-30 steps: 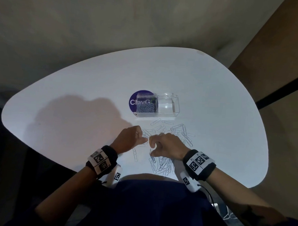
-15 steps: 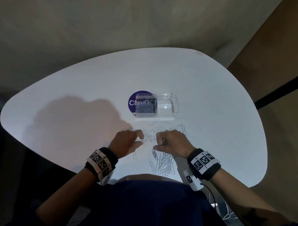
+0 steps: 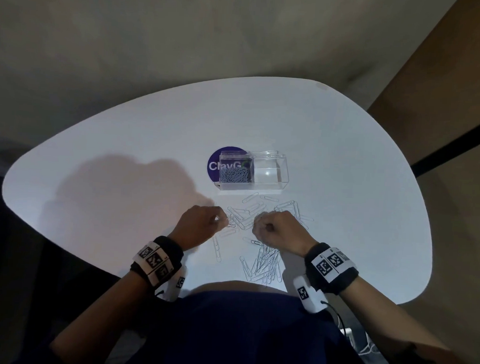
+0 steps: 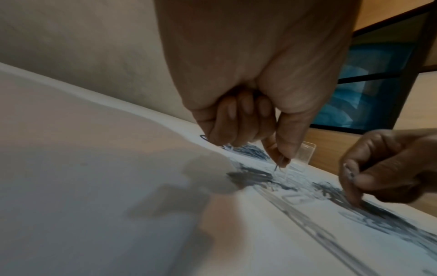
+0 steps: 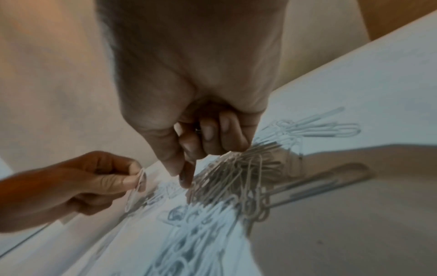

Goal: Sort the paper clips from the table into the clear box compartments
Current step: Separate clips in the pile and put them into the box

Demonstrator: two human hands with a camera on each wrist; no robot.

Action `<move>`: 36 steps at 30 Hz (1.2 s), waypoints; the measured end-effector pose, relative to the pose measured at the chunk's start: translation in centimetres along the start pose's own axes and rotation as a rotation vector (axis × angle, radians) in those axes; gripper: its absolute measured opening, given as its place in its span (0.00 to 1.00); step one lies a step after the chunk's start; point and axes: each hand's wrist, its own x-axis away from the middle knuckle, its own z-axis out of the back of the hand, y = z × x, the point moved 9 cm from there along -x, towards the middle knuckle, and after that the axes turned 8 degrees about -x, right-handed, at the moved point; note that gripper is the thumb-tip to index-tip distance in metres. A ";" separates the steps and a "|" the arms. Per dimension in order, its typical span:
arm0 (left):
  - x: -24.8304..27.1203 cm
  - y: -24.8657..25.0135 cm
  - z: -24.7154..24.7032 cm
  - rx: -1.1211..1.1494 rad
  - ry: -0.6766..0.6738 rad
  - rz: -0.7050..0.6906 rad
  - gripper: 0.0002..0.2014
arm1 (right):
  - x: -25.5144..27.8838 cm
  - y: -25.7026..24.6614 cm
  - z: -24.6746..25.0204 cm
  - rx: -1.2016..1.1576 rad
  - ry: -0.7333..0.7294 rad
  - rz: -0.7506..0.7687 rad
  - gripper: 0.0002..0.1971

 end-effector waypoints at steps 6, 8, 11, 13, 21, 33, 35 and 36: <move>0.1 -0.4 -0.3 -0.118 -0.099 -0.035 0.11 | 0.8 1.4 1.0 -0.507 0.041 -0.234 0.10; 0.1 -0.2 -0.5 -0.146 -0.092 -0.040 0.15 | 1.0 0.9 0.9 -0.678 0.058 -0.285 0.11; 0.0 0.7 0.0 -0.249 0.026 -0.078 0.06 | 1.2 0.0 1.3 -0.782 0.064 -0.259 0.12; 0.0 1.5 -0.2 -0.313 0.049 -0.133 0.06 | 1.0 -0.2 1.4 -0.816 0.076 -0.234 0.17; 0.0 2.5 -1.5 -0.378 -0.027 -0.165 0.08 | 0.5 0.7 0.1 -0.694 -0.029 -0.199 0.03; 0.1 3.1 -1.6 -0.457 -0.033 -0.252 0.05 | 0.2 -0.5 -1.0 0.285 -0.013 0.012 0.14; -0.2 3.0 -1.7 -0.464 -0.053 -0.236 0.05 | 0.0 -0.3 -1.2 0.263 -0.024 -0.003 0.17; -0.3 3.0 -1.7 -0.456 -0.061 -0.224 0.05 | -0.1 -0.1 -1.2 0.234 -0.016 -0.019 0.15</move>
